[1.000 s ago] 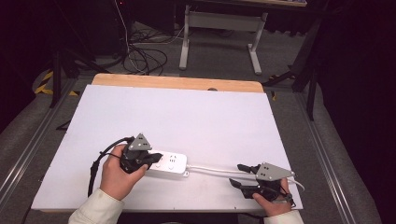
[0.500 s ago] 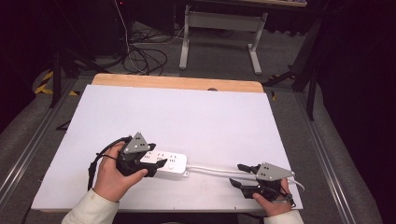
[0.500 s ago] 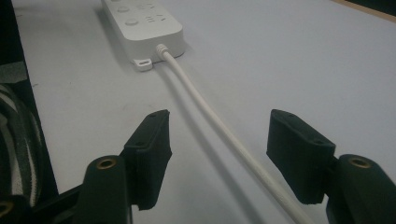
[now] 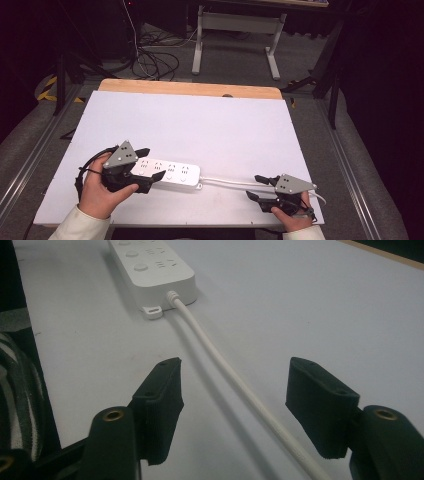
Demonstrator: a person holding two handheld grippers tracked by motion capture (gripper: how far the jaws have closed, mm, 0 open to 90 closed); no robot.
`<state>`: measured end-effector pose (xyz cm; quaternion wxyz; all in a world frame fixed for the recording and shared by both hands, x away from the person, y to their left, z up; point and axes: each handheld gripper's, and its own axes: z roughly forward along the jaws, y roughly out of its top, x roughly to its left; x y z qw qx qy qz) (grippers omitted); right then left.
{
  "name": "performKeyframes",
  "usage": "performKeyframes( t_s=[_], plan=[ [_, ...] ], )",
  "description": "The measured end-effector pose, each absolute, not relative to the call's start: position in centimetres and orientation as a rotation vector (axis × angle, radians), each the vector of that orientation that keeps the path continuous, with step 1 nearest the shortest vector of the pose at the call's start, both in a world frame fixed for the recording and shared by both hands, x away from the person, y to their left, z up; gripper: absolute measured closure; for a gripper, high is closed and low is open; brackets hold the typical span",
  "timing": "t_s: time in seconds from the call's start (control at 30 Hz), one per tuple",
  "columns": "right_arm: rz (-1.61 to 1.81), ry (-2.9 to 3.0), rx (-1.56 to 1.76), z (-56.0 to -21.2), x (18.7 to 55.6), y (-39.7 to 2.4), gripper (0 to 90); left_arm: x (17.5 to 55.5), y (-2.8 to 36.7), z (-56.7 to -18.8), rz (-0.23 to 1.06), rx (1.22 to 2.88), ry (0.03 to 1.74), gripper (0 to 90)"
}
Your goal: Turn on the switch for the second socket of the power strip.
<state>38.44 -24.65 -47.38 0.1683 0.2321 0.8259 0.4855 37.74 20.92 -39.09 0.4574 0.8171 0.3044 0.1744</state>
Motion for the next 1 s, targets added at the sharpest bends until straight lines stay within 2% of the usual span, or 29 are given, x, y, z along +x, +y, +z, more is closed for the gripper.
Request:
performKeyframes(
  t_s=[0.07,0.4,1.0],
  plan=[
    [1.377,2.345,0.661,-47.4,38.4,-24.7,39.2,37.5,21.6,-39.3,0.464,1.992,0.749,17.7],
    [1.382,2.340,0.662,-47.3,38.4,-24.7,38.9,36.6,25.0,-40.8,0.478,1.908,0.747,14.0],
    [1.386,2.348,0.640,-47.3,38.4,-24.7,37.3,35.0,28.9,-44.0,0.456,1.830,0.782,13.0]
  ],
)
